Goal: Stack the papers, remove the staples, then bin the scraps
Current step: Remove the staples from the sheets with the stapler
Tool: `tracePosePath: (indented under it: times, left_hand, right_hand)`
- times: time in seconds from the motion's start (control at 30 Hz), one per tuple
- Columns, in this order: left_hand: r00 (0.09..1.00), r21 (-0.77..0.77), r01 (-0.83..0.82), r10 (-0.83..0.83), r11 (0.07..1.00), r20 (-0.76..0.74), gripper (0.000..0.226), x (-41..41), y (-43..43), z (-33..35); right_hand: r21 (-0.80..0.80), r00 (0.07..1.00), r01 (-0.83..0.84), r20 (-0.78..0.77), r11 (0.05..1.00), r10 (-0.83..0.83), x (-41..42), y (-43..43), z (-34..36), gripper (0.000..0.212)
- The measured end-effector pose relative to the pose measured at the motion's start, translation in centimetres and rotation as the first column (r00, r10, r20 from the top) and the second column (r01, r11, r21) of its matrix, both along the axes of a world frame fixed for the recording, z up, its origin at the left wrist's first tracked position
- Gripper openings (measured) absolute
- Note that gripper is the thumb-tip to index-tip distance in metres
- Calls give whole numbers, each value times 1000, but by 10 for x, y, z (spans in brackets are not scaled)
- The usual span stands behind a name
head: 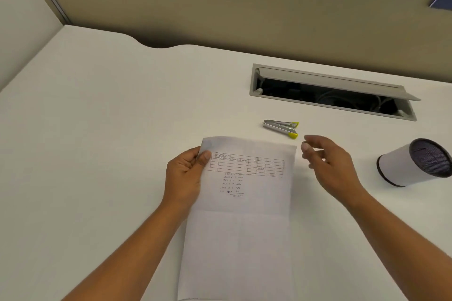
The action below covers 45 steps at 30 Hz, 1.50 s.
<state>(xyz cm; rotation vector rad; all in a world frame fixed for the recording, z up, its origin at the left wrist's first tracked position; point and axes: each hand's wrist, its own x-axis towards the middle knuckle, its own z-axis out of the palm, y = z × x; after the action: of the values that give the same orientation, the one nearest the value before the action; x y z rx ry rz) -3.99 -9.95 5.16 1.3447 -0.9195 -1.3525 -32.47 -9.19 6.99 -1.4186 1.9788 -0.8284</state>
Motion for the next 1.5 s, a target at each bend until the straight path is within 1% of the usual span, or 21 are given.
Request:
tracePosePath:
  times: [0.1, 0.2, 0.27, 0.37, 0.43, 0.57, 0.67, 0.73, 0.83, 0.93, 0.97, 1.0, 1.03, 1.07, 1.1, 1.13, 1.2, 1.27, 1.33, 1.43, 1.5]
  left_hand:
    - [1000, 23, -17, 16, 1000, 8, 13, 1, -7, -12]
    - [999, 25, -37, 36, 999, 28, 10, 2, -13, -22]
    - [998, 27, -55, 54, 998, 29, 7, 3, -15, -28]
    - [996, 28, -90, 90, 996, 3, 10, 2, -17, -35]
    - [995, 15, -104, 104, 994, 1, 12, 2, -17, -39]
    - [994, 13, -111, 111, 994, 16, 12, 5, -18, -50]
    - [991, 54, -119, 122, 991, -62, 13, 4, -21, -52]
    - [986, 77, -114, 123, 990, -113, 13, 1, -23, -51]
    - [977, 111, -133, 149, 985, -150, 11, 2, -24, -51]
    - [973, 123, -134, 154, 983, -169, 12, 4, -25, -50]
    - [976, 121, -125, 144, 985, -166, 10, 3, -25, -49]
    - [976, 115, -123, 141, 986, -163, 9, 4, -24, -48]
    - [977, 111, -117, 134, 987, -166, 8, 4, -24, -48]
    - [976, 110, -115, 133, 987, -171, 9, 4, -24, -47]
    - [975, 110, -114, 133, 987, -180, 9, 5, -23, -47]
    - [973, 111, -111, 131, 988, -191, 9, 5, -23, -47]
    - [971, 111, -104, 125, 988, -205, 9, 7, -21, -48]
    - [971, 108, -100, 121, 989, -207, 8, 9, -20, -49]
    - [972, 102, -96, 116, 990, -205, 8, 9, -20, -51]
    - [971, 98, -103, 121, 990, -205, 10, 10, -20, -51]
    - [970, 92, -110, 127, 990, -205, 9, 10, -20, -52]
  right_hand:
    - [20, 974, -49, -219, 999, 52, -15, -42, -11, 49]
    - [153, 934, -119, -317, 981, 162, -23, -70, -24, 69]
    - [192, 907, -151, -362, 970, 213, -24, -82, -32, 75]
    - [153, 893, -142, -408, 978, 193, -23, -93, -40, 71]
    - [141, 899, -120, -404, 983, 168, -23, -99, -42, 66]
    - [162, 892, -111, -419, 981, 170, -22, -102, -42, 50]
    - [152, 877, -84, -458, 985, 146, -20, -96, -38, 38]
    - [94, 882, -67, -460, 993, 103, -20, -90, -33, 34]
    - [-40, 909, -50, -417, 998, 29, -19, -82, -21, 31]
    - [-112, 928, -31, -373, 993, -13, -18, -74, -9, 31]
    - [-122, 944, -13, -330, 992, -29, -18, -70, -6, 32]
    - [-126, 968, 1, -250, 992, -33, -15, -69, -2, 32]
    - [-125, 992, 16, -124, 992, -31, -13, -66, 2, 32]
    - [-126, 999, 28, 35, 992, -23, -9, -65, 8, 32]
    - [-132, 981, 40, 195, 990, -13, -4, -63, 13, 34]
    - [-142, 944, 53, 330, 988, -3, 2, -61, 18, 36]
    - [-154, 848, 54, 529, 987, 36, 15, -58, 27, 47]
    - [-136, 762, 11, 642, 991, 79, 28, -57, 33, 56]
    - [-97, 731, -60, 673, 993, 110, 40, -58, 38, 53]
    - [-73, 808, -209, 550, 975, 214, 57, -62, 42, 46]
    - [-70, 823, -319, 473, 945, 313, 69, -65, 42, 47]
